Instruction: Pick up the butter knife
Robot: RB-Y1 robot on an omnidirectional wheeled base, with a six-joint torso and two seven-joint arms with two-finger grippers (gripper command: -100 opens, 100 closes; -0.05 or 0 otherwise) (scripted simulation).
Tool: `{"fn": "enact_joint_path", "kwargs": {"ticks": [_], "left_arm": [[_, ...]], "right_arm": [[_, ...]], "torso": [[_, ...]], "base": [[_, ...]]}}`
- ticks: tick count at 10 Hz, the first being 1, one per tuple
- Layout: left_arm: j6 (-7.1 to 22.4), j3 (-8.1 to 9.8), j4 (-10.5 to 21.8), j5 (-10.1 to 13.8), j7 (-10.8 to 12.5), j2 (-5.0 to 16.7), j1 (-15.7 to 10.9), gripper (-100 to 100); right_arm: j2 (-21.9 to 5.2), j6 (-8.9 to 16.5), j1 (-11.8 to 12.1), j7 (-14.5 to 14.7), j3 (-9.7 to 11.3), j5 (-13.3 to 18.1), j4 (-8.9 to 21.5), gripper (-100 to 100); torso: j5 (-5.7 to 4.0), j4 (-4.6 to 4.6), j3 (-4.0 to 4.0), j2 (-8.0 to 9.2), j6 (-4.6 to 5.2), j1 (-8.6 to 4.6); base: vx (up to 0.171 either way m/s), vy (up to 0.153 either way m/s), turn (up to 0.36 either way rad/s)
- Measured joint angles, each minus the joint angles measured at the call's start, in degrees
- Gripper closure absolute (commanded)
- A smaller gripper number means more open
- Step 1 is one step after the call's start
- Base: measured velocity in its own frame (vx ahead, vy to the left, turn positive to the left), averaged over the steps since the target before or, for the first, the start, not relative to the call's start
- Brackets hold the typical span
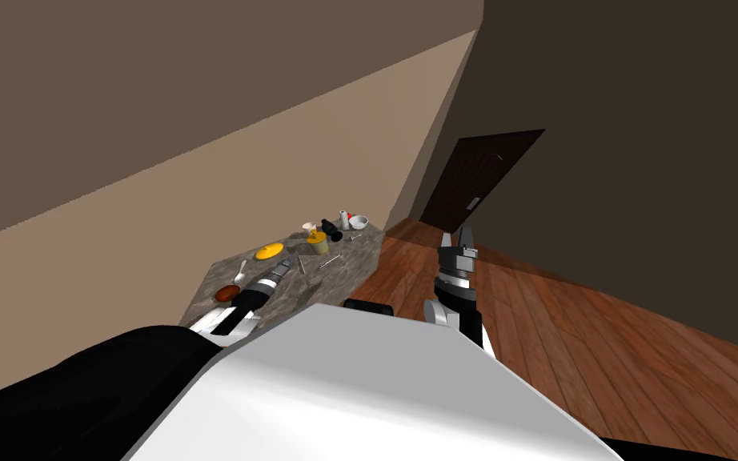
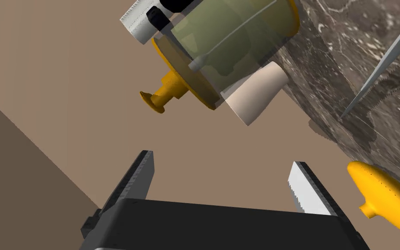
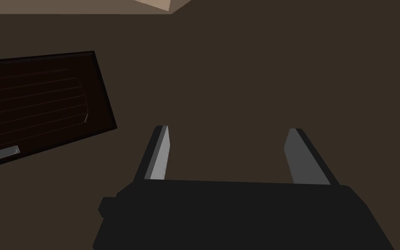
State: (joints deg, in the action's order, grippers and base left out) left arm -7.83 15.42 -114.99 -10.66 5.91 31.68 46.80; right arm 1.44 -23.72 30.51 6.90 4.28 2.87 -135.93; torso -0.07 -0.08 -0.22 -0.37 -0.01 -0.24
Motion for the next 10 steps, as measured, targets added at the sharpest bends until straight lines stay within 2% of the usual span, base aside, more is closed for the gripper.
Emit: {"fn": "enact_joint_path", "kwargs": {"ticks": [3, 4, 5, 9, 10], "left_arm": [[3.30, 2.08, 1.57, -0.99, -1.13, 3.00, 3.65, -100], [4.93, 2.58, 2.36, -0.77, -1.46, 4.52, 4.18, -100], [5.94, 3.09, 3.33, -0.63, -2.01, 5.14, 5.28, -100], [11.44, 4.80, 5.57, 2.30, -4.21, 8.42, 10.21, -100], [12.89, 4.90, 7.04, 3.50, -4.81, 9.63, 10.70, -100]], "right_arm": [[0.00, 0.00, 0.00, 0.00, 0.00, 0.00, 0.00, 0], [0.00, 0.00, 0.00, 0.00, 0.00, 0.00, 0.00, 0], [0.00, 0.00, 0.00, 0.00, 0.00, 0.00, 0.00, 0], [0.00, 0.00, 0.00, 0.00, 0.00, 0.00, 0.00, 0], [0.00, 0.00, 0.00, 0.00, 0.00, 0.00, 0.00, 0]], "torso": [[-0.01, 0.01, 0.03, 0.05, 0.00, -0.04], [0.00, 0.01, 0.03, 0.06, 0.01, -0.03], [0.00, 0.01, 0.03, 0.06, 0.00, -0.01], [0.00, 0.00, 0.01, 0.02, 0.00, -0.04], [0.00, -0.01, -0.02, -0.03, 0.00, -0.04]], "base": [[0.095, -0.063, -0.108], [0.098, -0.050, -0.128], [0.104, -0.047, -0.106], [0.111, -0.054, -0.115], [0.104, -0.070, -0.131]]}}
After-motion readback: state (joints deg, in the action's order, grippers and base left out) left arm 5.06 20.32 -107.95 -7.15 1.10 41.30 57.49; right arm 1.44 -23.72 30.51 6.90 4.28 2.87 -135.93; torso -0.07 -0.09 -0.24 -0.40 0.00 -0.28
